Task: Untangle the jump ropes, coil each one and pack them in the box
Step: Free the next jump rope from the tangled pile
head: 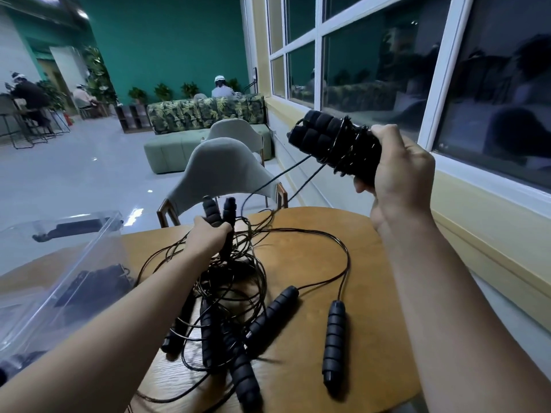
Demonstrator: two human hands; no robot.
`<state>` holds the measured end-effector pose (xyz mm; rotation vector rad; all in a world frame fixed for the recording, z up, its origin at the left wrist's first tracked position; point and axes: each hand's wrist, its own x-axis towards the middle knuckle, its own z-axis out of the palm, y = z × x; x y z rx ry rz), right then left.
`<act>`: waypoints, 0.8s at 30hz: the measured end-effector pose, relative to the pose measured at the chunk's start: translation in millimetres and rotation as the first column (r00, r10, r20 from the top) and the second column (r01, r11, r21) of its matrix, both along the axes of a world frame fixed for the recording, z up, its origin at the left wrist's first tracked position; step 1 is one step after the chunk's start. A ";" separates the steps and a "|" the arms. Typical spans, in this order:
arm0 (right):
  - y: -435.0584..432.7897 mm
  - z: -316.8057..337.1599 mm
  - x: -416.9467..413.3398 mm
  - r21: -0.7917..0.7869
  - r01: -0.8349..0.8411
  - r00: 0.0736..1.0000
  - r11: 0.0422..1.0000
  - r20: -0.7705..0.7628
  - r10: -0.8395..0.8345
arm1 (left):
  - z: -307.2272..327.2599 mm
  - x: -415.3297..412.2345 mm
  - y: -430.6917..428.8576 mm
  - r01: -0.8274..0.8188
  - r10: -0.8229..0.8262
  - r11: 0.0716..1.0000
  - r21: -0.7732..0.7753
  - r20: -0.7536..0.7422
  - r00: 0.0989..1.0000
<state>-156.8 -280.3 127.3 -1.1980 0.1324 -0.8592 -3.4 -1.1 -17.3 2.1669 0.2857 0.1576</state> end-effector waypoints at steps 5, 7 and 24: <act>1.5 1.3 -1.3 -0.016 -0.021 1.000 1.000 0.012 0.021 | 0.0 -3.7 8.4 -0.080 0.053 0.982 0.171 0.154 0.987; 3.6 1.7 -1.9 -0.031 -0.040 0.999 0.999 0.015 0.040 | -2.6 -7.1 7.4 -0.060 0.015 0.975 0.213 0.208 0.978; 11.0 0.7 -3.1 -0.034 -0.091 0.995 0.995 0.030 0.092 | -7.1 -22.4 -48.5 0.492 -0.539 0.643 0.588 -0.110 0.835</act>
